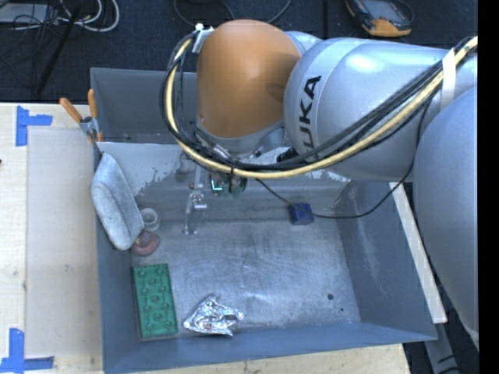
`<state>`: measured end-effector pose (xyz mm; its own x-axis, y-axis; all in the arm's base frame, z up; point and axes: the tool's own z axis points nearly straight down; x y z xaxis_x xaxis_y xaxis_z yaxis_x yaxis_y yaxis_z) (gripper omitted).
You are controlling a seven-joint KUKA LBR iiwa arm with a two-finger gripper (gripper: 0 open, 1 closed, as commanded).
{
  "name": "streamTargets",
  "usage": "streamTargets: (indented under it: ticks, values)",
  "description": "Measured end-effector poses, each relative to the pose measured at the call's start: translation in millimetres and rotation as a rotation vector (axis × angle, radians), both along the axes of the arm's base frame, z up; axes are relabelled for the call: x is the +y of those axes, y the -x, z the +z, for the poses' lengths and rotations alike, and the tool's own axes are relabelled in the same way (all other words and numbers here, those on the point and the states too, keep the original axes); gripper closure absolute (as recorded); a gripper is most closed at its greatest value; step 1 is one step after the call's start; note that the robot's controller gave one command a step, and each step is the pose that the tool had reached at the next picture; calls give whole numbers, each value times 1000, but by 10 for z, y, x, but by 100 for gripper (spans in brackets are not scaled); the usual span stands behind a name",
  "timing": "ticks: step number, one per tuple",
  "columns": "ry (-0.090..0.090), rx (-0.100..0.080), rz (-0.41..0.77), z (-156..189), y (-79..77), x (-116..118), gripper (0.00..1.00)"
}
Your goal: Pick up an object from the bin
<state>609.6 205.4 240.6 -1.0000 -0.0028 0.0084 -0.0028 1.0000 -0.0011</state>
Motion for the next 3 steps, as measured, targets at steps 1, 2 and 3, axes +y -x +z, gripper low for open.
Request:
streamTargets:
  ticks: [1,2,3]
  values:
    - [-5,-12,348,-1537,27,300,0]
    - [-4,-10,344,-1518,23,289,100]
    - [-5,-18,372,-83,117,311,100]
